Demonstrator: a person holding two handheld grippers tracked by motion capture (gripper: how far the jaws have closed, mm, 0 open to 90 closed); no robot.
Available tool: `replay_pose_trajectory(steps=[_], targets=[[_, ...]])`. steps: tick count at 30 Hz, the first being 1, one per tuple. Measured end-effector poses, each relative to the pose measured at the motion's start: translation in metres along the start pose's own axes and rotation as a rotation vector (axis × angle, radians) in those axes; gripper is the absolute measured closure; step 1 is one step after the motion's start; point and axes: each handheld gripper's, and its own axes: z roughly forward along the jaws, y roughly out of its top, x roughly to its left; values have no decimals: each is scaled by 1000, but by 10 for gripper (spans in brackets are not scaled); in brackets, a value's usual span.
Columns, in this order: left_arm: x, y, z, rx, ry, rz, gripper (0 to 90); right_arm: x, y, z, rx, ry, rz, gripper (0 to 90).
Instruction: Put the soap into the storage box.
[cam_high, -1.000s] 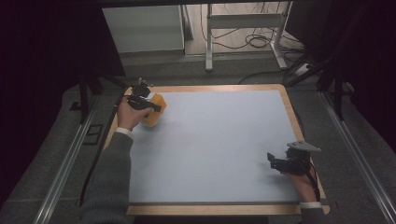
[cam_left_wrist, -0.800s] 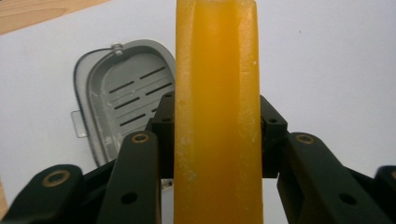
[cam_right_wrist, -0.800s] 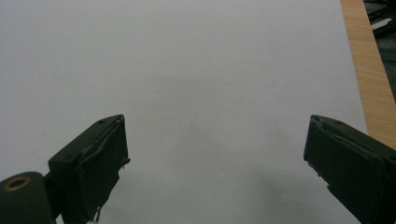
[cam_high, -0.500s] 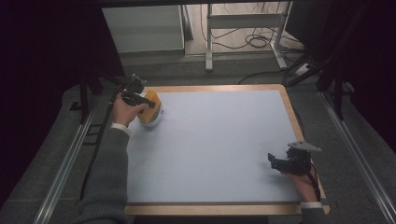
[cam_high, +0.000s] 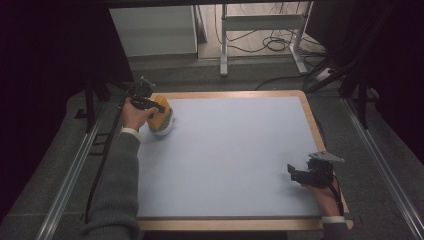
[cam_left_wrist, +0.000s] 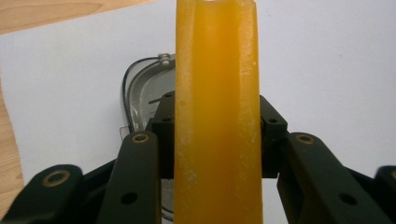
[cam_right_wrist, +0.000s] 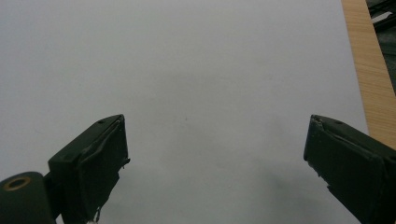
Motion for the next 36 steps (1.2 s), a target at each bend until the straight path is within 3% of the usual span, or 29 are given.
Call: replay_pose_trajectory(steps=[13,15,16,19,27,29,31,33,36], targets=[[5,-2,29,36,7,-21,610,-2,-1,2,7,-7,0,65],[6,-4,28,7,5,-31,602,-2,-1,2,7,-7,2,65],[5,-4,26,-14,0,-38,586,-1,-1,2,7,-7,0,65],[4,-3,21,-16,9,-19,507,-1,-1,2,7,-5,-3,64],[7,-6,17,-18,35,-18,451,0,-1,1,8,-3,-3,64],[7,-6,15,-23,54,-10,399,0,-1,1,10,-2,-2,64],[8,-6,11,-24,77,0,254,0,-1,1,9,0,-5,64],[8,-7,10,-27,102,16,223,0,0,1,9,0,-5,64],[11,-11,1,-60,107,5,192,1,0,1,8,0,-6,64]])
